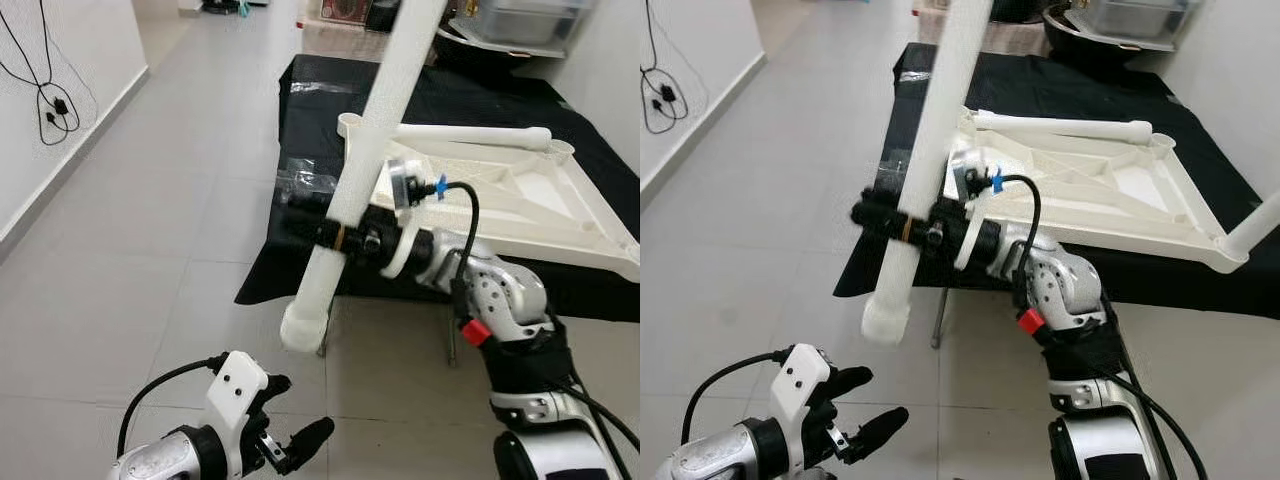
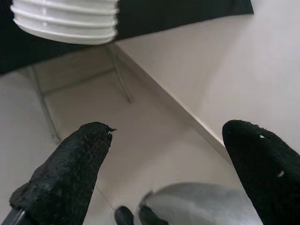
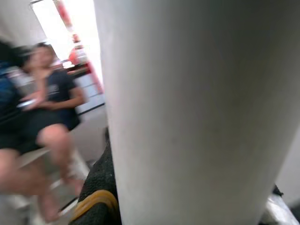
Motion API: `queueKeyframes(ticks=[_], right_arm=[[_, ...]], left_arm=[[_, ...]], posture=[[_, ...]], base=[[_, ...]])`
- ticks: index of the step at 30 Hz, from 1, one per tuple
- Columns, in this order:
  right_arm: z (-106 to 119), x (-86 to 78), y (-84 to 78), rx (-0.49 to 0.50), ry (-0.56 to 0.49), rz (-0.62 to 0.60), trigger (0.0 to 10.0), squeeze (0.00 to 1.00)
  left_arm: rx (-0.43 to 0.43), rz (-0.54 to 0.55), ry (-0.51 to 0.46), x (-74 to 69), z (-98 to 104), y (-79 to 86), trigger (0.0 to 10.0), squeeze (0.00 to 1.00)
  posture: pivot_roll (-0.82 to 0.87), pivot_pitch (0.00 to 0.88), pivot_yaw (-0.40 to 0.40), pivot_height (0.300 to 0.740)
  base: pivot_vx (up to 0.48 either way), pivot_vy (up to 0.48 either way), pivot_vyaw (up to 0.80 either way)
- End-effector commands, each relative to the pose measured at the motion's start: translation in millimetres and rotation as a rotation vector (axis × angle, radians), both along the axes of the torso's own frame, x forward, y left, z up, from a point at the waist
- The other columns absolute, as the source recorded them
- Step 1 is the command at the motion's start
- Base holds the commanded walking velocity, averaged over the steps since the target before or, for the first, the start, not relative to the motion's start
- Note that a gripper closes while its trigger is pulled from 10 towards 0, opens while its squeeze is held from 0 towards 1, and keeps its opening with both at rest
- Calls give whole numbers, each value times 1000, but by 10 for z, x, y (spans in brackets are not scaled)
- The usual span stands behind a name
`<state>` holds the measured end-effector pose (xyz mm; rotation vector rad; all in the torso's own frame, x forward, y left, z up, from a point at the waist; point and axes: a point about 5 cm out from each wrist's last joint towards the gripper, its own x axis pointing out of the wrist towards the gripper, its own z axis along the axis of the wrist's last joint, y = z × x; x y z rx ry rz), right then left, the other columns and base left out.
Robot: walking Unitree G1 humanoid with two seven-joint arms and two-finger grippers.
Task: Building children table
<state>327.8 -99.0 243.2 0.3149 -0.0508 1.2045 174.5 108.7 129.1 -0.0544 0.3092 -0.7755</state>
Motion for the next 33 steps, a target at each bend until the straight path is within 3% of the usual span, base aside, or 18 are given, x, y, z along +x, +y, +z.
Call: queueKeyframes(ticks=[1,3,4,6,7,8,10,16,22,33], right_arm=[[78,68,-88,13,-35,-90,0,0],[78,68,-88,13,-35,-90,0,0],[146,165,-181,20,-62,-274,10000,0],[146,165,-181,20,-62,-274,10000,0],[185,239,-289,-15,-118,-502,10000,0],[235,252,-422,-88,-251,-820,10000,0],[235,252,-422,-88,-251,-820,10000,0],[235,229,-464,-35,-279,-993,10000,0],[209,228,-456,-29,-279,-1033,10000,0],[187,229,-365,32,-248,-1029,10000,0]], left_arm=[[7,14,-10,-17,-7,-15,10000,0],[7,14,-10,-17,-7,-15,10000,0],[14,81,-48,36,9,-3,10000,0],[14,81,-48,36,9,-3,10000,0],[22,171,-94,117,49,14,10000,0],[30,316,-176,263,147,45,10000,0],[30,316,-176,263,147,45,10000,0],[41,481,-306,438,361,97,10000,0],[45,575,-365,516,458,173,10000,0],[86,559,-381,505,423,118,10000,0]], posture=[[130,97,-102,740],[130,97,-102,740],[123,89,-99,740],[123,89,-99,740],[119,81,-97,740],[120,67,-100,740],[120,67,-100,740],[120,46,-103,740],[121,48,-103,740],[121,51,-103,740]], base=[[0,0,0],[0,0,0],[0,0,0],[0,0,0],[0,0,0],[0,0,0],[0,0,0],[0,0,0],[0,0,0],[0,0,0]])
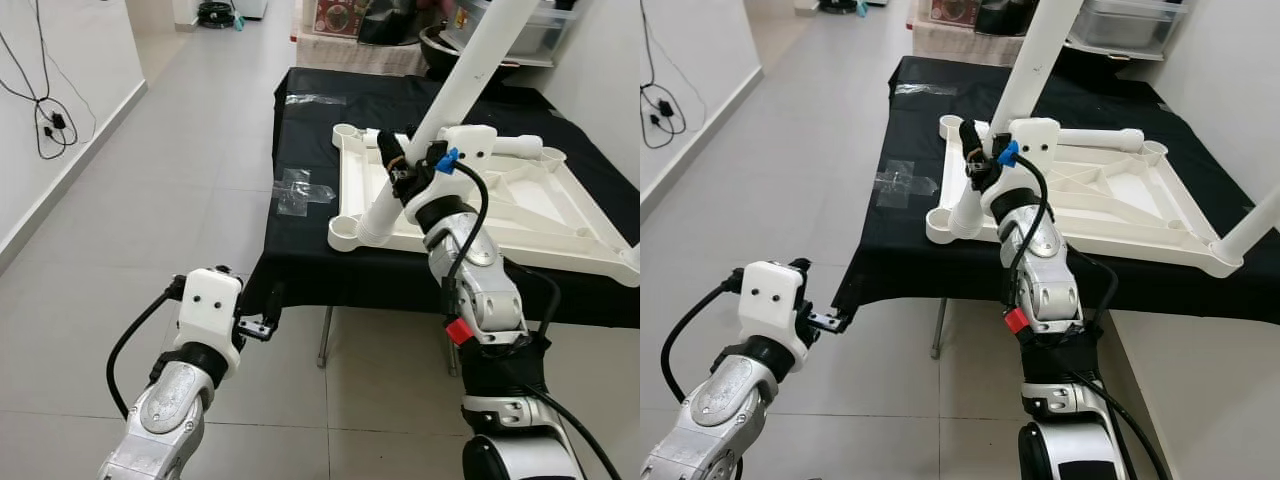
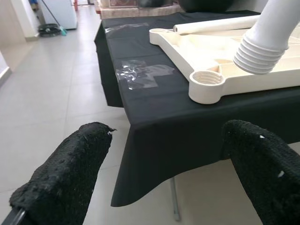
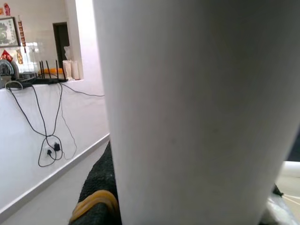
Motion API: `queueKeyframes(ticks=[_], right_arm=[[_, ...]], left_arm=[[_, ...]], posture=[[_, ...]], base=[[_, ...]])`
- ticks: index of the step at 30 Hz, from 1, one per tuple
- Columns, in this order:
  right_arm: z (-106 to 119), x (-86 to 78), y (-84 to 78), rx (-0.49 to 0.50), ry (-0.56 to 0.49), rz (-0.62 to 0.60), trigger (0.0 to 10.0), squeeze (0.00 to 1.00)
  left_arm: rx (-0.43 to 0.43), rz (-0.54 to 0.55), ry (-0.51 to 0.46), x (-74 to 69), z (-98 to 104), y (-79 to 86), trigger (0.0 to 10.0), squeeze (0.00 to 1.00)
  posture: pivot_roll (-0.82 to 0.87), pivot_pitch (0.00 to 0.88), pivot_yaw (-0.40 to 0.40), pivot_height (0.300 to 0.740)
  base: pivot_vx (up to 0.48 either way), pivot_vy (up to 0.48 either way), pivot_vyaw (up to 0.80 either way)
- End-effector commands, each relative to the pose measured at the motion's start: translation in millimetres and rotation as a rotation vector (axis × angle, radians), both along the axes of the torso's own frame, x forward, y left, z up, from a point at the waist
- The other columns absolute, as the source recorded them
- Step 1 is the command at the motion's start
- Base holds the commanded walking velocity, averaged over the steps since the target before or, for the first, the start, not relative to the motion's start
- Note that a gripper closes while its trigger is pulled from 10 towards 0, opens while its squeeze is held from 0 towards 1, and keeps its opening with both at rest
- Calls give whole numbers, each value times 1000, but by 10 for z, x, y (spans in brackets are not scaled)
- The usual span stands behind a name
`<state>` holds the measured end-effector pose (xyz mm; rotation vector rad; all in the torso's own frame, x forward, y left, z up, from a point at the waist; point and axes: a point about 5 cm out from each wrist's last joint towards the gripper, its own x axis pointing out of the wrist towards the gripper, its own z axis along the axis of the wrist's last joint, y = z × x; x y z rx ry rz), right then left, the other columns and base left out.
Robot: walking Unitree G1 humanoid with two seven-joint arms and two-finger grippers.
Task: Building children table
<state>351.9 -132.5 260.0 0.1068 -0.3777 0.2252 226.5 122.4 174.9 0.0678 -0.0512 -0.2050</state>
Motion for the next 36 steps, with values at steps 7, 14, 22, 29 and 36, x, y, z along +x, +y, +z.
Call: queueKeyframes(ticks=[7,14,22,29,36], right_arm=[[34,-13,-1,52,-23,3,10000,0],[21,-10,28,56,-16,15,10000,0],[17,2,55,53,-11,29,10000,0],[27,12,55,53,-13,29,10000,0],[50,24,33,63,-21,18,10000,0]], left_arm=[[19,-5,14,-10,-61,-47,10000,0],[28,-7,15,-9,-81,-45,10000,0],[48,-9,17,-11,-106,-43,10000,0],[50,-17,20,-3,-115,-51,10000,0],[50,-19,21,1,-122,-55,10000,0]], posture=[[120,57,-102,740],[122,60,-102,740],[125,71,-101,740],[125,78,-101,740],[124,82,-99,740]], base=[[0,0,0],[267,0,0],[300,0,0],[309,0,0],[310,0,0]])
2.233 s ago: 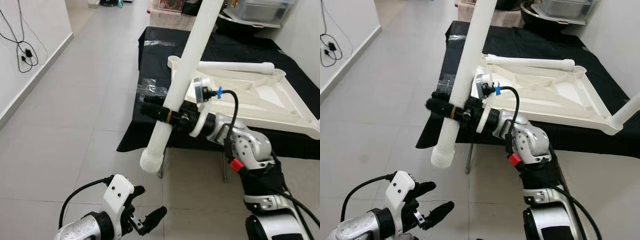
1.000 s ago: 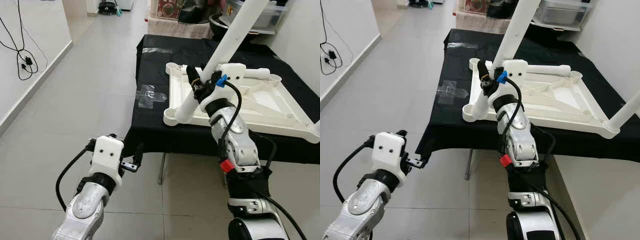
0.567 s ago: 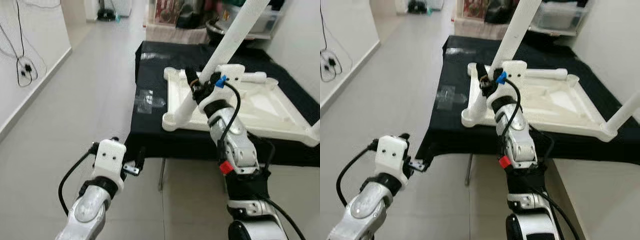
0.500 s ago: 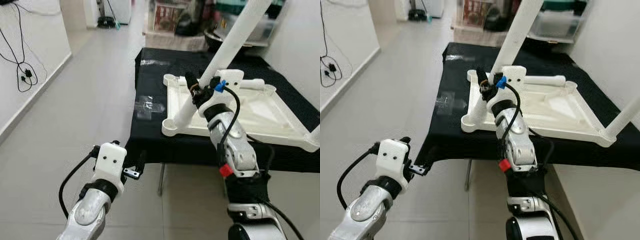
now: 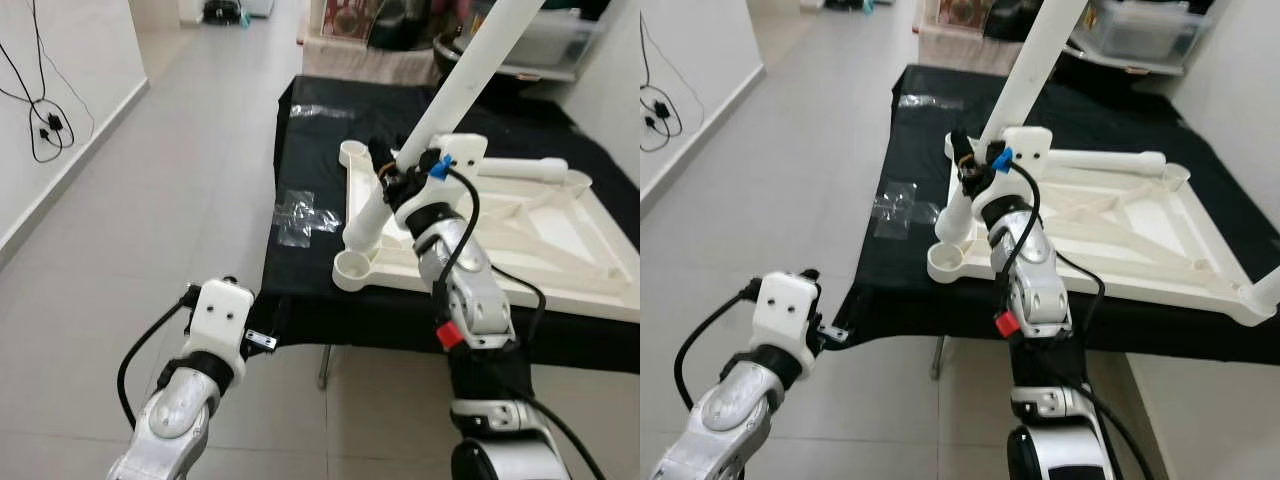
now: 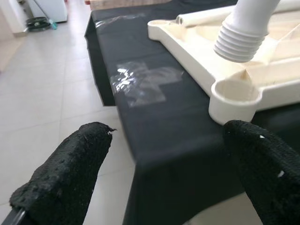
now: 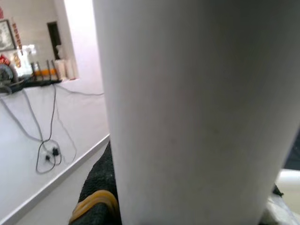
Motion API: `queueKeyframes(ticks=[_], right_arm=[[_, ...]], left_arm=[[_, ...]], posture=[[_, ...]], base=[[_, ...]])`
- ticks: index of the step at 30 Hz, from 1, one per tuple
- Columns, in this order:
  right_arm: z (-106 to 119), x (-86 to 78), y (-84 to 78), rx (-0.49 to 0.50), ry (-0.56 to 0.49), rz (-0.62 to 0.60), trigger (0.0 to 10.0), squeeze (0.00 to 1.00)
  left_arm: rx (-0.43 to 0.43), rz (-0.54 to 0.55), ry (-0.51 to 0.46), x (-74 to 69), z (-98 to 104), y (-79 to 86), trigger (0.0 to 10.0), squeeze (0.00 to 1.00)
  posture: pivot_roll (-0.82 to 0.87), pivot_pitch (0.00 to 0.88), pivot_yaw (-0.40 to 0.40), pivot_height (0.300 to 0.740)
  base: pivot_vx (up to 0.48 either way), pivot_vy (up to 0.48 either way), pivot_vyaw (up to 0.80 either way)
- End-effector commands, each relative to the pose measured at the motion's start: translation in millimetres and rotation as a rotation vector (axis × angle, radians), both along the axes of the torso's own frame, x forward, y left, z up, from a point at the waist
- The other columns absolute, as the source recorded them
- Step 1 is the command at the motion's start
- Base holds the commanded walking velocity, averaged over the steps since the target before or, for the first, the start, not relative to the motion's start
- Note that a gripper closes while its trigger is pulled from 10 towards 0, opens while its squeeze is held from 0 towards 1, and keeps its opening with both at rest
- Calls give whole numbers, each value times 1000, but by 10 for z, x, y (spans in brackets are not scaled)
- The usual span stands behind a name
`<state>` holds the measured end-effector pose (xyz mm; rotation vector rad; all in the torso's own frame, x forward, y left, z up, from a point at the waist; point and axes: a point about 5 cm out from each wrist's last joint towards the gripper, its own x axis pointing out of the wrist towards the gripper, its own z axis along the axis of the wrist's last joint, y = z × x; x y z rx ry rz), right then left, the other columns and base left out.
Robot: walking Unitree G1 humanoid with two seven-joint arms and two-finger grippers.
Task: Building children table
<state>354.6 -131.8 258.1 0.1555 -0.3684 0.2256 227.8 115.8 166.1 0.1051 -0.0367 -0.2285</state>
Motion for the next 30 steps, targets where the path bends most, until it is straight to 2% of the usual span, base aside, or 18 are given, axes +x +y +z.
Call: queueKeyframes(ticks=[1,9,13,18,19,24,26,27,28,30], right_arm=[[73,-1,22,14,-37,6,10000,0],[94,11,16,23,-39,10,10000,0],[125,25,22,19,-46,13,10000,0],[189,84,69,-11,-36,98,10000,0],[201,128,93,-11,-13,173,10000,0],[221,220,80,-63,9,259,10000,0],[205,327,3,-86,73,352,10000,0],[180,345,-34,-97,118,470,10000,0],[180,345,-34,-97,118,470,10000,0],[160,342,-76,-102,159,603,10000,0]], left_arm=[[10,3,11,-15,-37,8,10000,0],[4,-3,20,-25,-50,-2,10000,0],[3,2,35,-30,-71,-1,10000,0],[-11,1,55,-44,-100,-4,10000,0],[-7,-4,59,-53,-108,-4,10000,0],[-23,-17,68,-68,-111,-13,10000,0],[-37,-43,76,-102,-108,-39,10000,0],[-49,-81,88,-147,-112,-73,10000,0],[-49,-81,88,-147,-112,-73,10000,0],[-65,-125,101,-198,-116,-111,10000,0]], posture=[[124,82,-98,740],[123,85,-98,740],[124,86,-101,740],[123,88,-103,740],[122,95,-105,740],[125,104,-110,740],[128,113,-114,740],[126,125,-117,740],[126,125,-117,740],[126,125,-117,740]], base=[[311,0,0],[303,0,0],[0,0,0],[0,0,0],[0,0,0],[0,0,0],[0,0,0],[0,0,0],[0,0,0],[0,0,0]])
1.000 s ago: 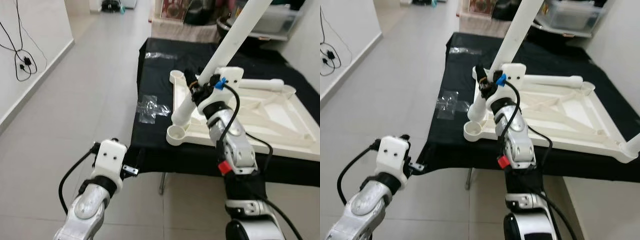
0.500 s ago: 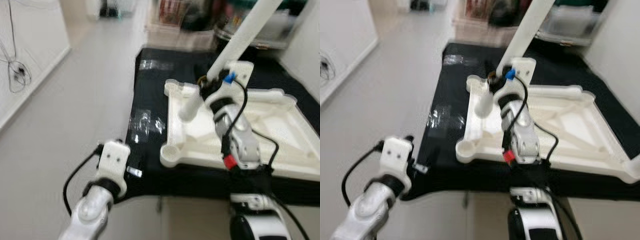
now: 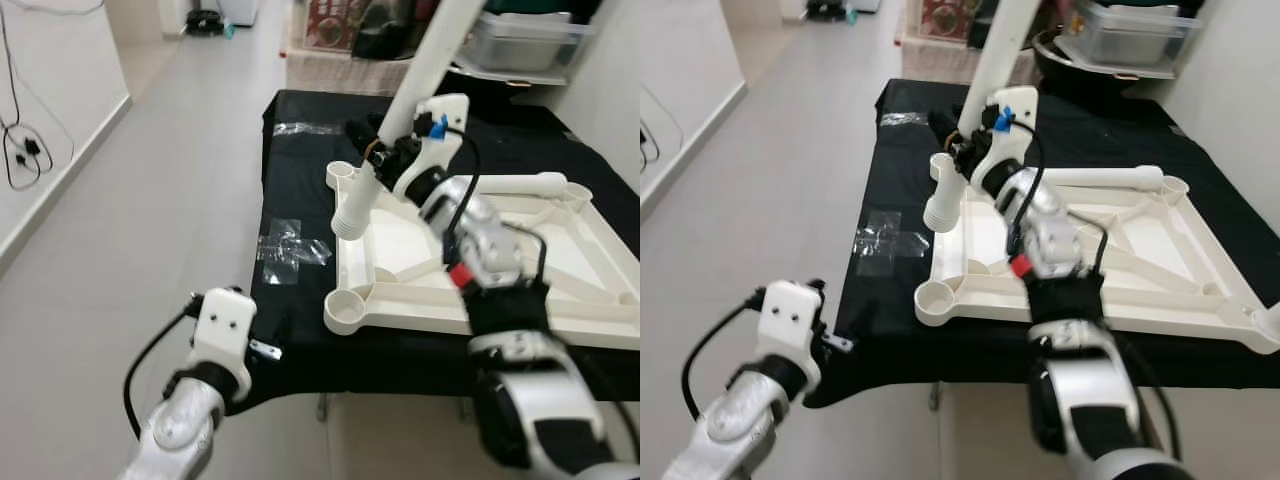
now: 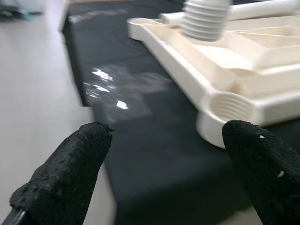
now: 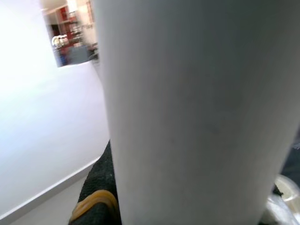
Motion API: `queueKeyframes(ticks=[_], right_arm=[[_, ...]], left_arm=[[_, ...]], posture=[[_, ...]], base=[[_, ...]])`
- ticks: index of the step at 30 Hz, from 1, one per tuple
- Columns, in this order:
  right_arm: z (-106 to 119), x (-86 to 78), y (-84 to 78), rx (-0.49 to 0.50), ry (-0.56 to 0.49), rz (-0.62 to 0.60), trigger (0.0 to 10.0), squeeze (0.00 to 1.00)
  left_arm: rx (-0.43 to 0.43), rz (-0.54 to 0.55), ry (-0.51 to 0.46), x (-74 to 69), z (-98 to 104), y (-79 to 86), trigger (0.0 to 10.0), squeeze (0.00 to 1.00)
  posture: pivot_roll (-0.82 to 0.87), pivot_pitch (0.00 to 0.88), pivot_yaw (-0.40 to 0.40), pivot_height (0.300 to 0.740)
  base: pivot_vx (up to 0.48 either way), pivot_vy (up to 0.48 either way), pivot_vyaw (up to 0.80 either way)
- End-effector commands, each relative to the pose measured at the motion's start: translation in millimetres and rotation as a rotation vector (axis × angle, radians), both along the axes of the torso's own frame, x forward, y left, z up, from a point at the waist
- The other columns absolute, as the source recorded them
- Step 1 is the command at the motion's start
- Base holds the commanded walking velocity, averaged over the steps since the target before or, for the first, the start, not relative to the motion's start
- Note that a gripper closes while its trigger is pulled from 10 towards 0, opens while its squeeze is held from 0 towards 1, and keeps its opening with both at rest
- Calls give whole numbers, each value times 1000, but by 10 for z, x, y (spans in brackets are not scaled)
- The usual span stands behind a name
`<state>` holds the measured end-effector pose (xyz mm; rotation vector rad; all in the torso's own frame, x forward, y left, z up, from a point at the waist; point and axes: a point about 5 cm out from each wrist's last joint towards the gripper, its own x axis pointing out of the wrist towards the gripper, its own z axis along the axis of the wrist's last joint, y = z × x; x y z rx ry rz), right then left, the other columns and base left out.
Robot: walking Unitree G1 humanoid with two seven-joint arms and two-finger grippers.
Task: Building children table
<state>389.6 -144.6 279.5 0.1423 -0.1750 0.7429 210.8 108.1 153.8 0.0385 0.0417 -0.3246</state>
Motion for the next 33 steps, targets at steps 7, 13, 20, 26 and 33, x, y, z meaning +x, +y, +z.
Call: queueKeyframes(ticks=[7,13,20,26,33], right_arm=[[-129,-144,78,-136,-13,428,10000,0],[-94,-203,181,-109,-72,656,10000,0],[-72,-227,193,-118,-104,766,10000,0],[-133,-220,151,-193,-117,772,10000,0],[-104,-227,19,-246,-137,790,10000,0]], left_arm=[[-89,-233,102,-317,-62,-144,10000,0],[-83,-246,144,-433,-121,-121,10000,0],[-81,-246,157,-480,-104,-88,10000,0],[-69,-254,160,-525,-103,-81,10000,0],[-55,-248,167,-540,-105,-54,10000,0]], posture=[[132,147,-122,740],[157,174,-121,740],[167,178,-119,740],[178,181,-113,740],[181,184,-106,740]], base=[[0,0,0],[0,0,0],[0,0,0],[0,0,0],[0,0,0]])
